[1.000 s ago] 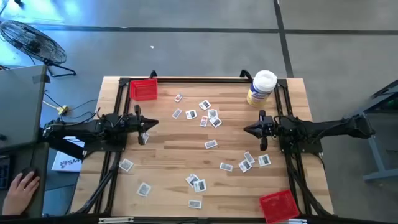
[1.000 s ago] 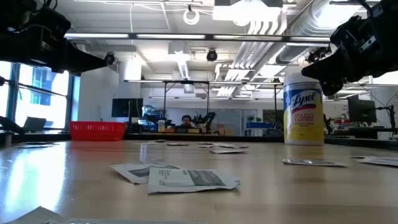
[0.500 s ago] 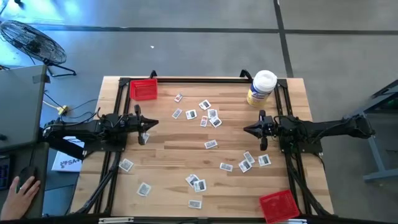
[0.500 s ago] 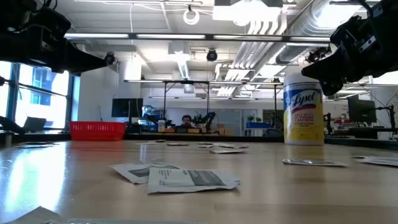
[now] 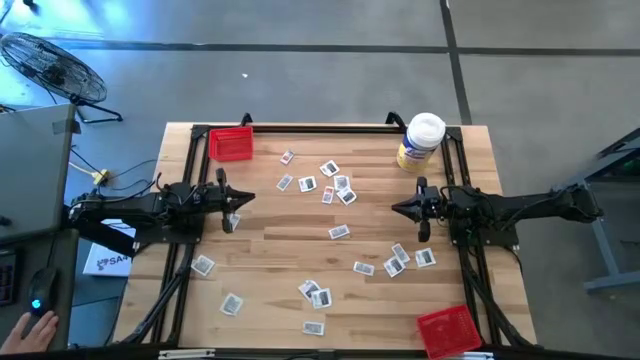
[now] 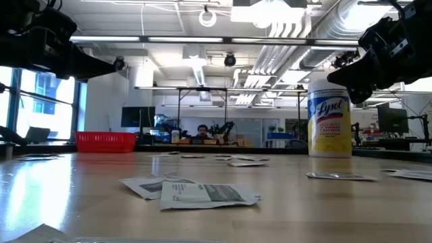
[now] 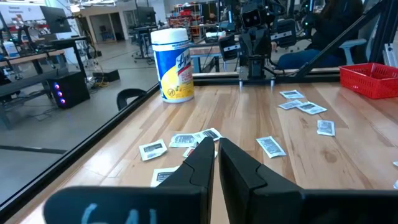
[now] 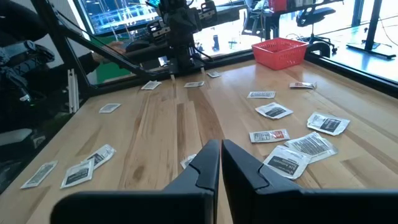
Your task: Pick & Place First Aid Supplies
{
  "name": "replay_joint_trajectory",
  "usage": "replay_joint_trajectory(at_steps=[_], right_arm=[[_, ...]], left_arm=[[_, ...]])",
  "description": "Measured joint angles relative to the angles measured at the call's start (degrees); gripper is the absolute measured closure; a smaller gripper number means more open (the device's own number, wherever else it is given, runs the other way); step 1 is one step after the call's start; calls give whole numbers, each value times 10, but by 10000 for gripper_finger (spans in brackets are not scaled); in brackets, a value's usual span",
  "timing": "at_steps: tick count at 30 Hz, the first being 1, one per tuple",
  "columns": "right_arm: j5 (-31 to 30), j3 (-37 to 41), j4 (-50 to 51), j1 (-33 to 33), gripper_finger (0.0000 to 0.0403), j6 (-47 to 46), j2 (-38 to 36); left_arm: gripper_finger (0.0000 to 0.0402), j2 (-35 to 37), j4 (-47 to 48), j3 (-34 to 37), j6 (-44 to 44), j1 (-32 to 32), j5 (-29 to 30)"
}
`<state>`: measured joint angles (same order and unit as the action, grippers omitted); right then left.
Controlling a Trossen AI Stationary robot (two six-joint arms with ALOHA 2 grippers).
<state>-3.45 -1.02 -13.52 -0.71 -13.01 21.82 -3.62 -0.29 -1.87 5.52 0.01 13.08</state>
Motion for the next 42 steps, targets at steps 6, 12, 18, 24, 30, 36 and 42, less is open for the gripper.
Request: replay_joint_trajectory(at_steps=[6,12,18,24,30,36,42], right_arm=[[0,0,0,0,391,0,0],[0,0,0,0,391,0,0],[0,0,0,0,391,0,0],[0,0,0,0,391,0,0],[0,0,0,0,391,0,0],[0,0,0,0,391,0,0],[0,0,0,0,391,0,0]], left_arm=[[381,0,0,0,0,0,0],[381,0,0,0,0,0,0],[381,0,0,0,0,0,0],[381,0,0,0,0,0,0],[381,0,-5,1,-46,0,-15],[381,-11,-22,2,-161,0,-60],[381,-70,-53,2,-164,0,-32]])
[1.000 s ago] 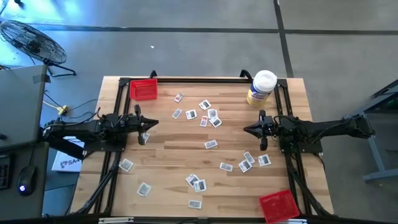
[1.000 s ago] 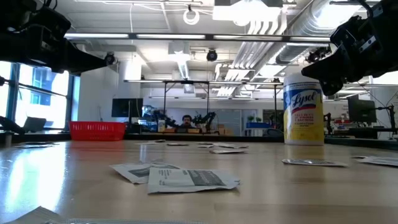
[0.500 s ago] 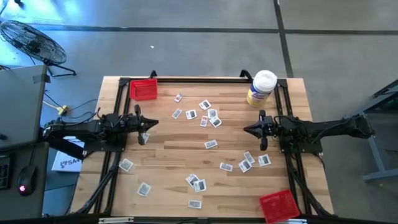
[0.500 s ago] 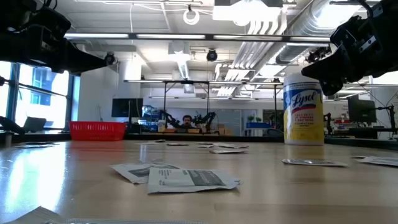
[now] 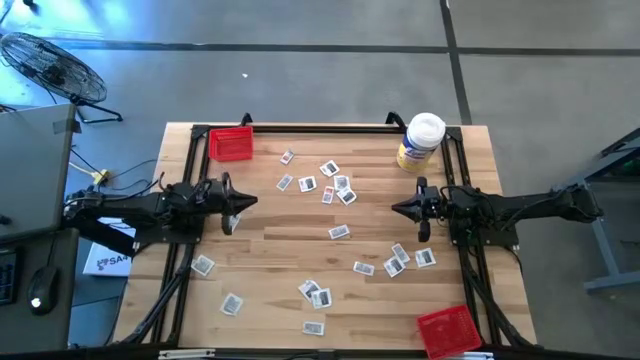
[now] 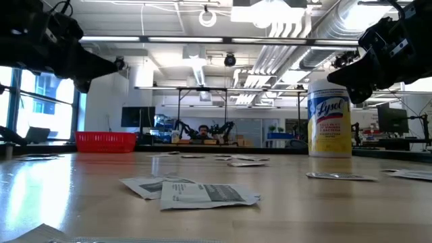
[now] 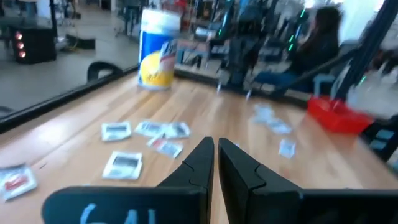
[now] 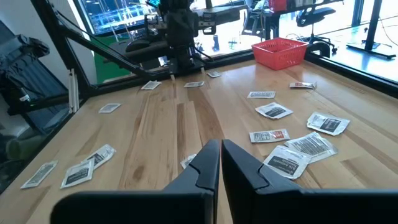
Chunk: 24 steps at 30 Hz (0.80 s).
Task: Pick & Place First Aid Supplies
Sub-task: Put the white and orange ointment pack into the top red bin
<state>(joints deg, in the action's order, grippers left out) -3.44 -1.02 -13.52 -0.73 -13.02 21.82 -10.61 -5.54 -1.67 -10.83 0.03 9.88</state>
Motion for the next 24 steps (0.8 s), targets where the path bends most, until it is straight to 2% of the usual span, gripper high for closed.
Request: replay_joint_trajectory(at_steps=[6,12,17,20,24], right_arm=[[0,0,0,0,391,0,0],[0,0,0,0,391,0,0],[0,0,0,0,391,0,0],[0,0,0,0,391,0,0],[0,0,0,0,391,0,0]], left_arm=[[381,-93,34,0,-34,0,28],[381,-168,45,0,-160,0,9],[381,-199,35,0,-175,0,20],[381,-207,25,0,-181,0,74],[381,-208,33,0,-288,0,76]])
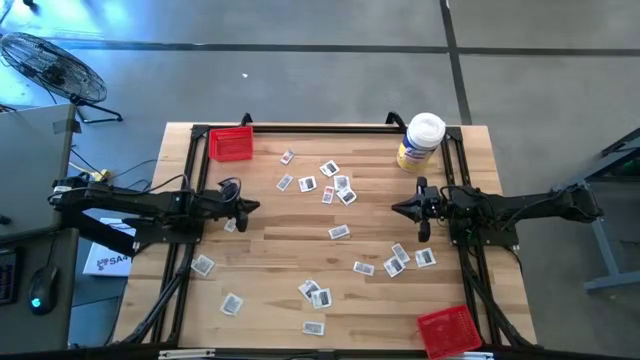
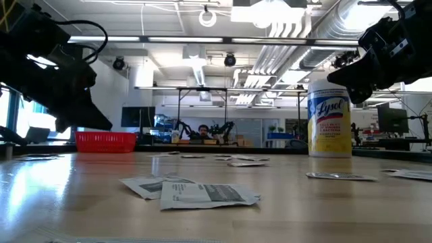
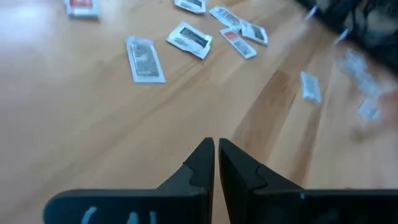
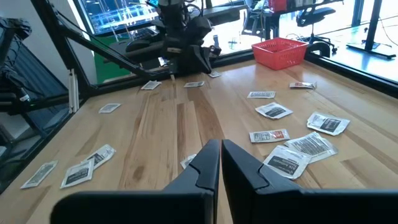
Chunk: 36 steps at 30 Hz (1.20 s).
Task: Pick & Place First Aid Supplies
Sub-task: Put the white and orange ointment pack into the top red bin
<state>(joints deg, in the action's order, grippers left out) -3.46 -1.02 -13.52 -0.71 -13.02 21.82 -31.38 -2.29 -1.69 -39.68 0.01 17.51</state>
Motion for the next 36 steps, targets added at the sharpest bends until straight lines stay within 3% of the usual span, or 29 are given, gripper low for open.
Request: replay_joint_trajectory(at_steps=[5,10,15,20,23,30,36], right_arm=[[0,0,0,0,391,0,0],[0,0,0,0,391,0,0],[0,0,0,0,391,0,0],[0,0,0,0,391,0,0],[0,0,0,0,391,0,0],[0,0,0,0,391,0,0],[0,0,0,0,391,0,0]], left_arm=[[381,-5,-1,-16,-42,0,-8],[381,-49,26,-86,-55,18,-34],[381,-120,207,-192,-70,61,11],[381,-190,405,-285,-148,69,41],[381,-228,472,-320,-192,75,37],[399,-328,480,-403,-247,182,55],[391,-416,513,-410,-273,179,79]])
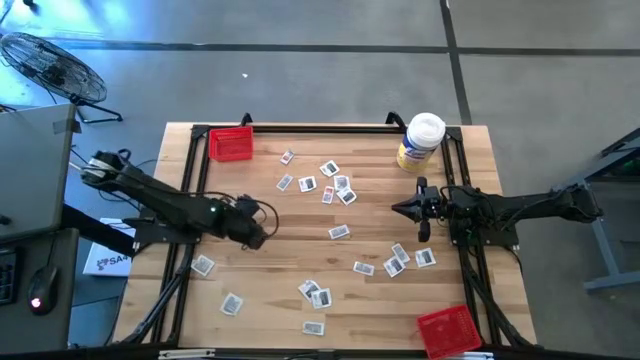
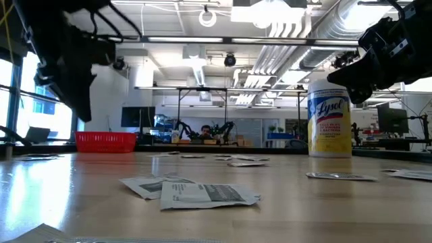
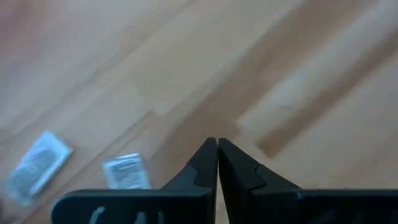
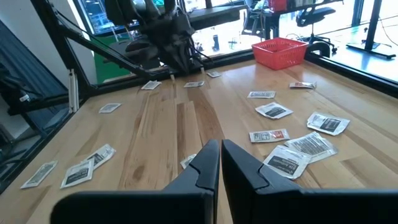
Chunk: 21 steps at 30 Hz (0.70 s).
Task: Pick & Place First Aid Supplies
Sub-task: Put the white and orange ointment pack into the top red bin
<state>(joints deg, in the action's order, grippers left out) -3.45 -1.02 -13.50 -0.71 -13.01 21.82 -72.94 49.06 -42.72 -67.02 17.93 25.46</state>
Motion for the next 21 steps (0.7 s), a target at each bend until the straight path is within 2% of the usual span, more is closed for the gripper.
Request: replay_joint_trajectory(at_steps=[5,10,15,21], right_arm=[[0,0,1,0,391,0,0],[0,0,1,0,391,0,0],[0,0,0,0,391,0,0],[0,0,4,0,391,0,0]], left_arm=[[385,-42,27,0,-47,-41,-3],[341,-63,60,0,-99,-68,-29],[293,-77,62,0,-116,-66,-39],[286,-118,64,0,-133,-67,-26]])
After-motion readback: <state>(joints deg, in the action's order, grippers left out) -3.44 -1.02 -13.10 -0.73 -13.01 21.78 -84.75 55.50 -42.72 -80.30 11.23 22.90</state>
